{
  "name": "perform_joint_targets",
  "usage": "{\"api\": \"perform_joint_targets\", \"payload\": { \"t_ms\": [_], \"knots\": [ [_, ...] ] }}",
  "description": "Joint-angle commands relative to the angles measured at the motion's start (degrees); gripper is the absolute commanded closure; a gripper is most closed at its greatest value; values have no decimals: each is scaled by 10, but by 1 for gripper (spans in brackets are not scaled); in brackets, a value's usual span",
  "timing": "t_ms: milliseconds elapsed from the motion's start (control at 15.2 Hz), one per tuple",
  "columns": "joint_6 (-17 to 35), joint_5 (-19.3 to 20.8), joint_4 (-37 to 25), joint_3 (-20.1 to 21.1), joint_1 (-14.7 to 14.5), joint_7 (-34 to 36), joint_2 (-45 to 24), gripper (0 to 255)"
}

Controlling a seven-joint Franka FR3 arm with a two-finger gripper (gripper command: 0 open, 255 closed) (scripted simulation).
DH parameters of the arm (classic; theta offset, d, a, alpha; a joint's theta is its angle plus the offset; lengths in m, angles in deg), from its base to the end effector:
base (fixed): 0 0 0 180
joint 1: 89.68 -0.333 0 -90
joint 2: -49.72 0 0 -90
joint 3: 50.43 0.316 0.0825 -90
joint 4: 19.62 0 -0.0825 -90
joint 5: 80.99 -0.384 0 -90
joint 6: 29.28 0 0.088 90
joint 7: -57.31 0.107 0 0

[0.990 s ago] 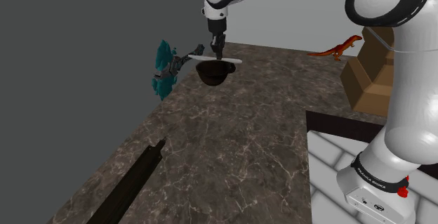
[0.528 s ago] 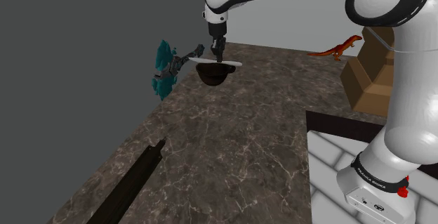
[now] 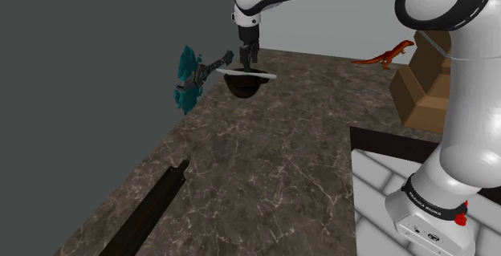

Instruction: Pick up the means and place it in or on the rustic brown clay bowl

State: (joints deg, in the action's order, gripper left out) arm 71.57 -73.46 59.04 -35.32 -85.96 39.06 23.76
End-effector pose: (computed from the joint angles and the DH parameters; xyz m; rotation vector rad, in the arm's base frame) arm 0.6784 0.0921 0.4593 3.0239 0.8089 -0.0801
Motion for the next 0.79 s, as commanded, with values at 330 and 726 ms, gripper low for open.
{"api": "perform_joint_targets", "payload": {
  "t_ms": [330, 726],
  "knots": [
    [-78, 1, -88, 1, -8, -2, -10, 0],
    [-78, 1, -88, 1, -8, -2, -10, 0]
  ]
}}
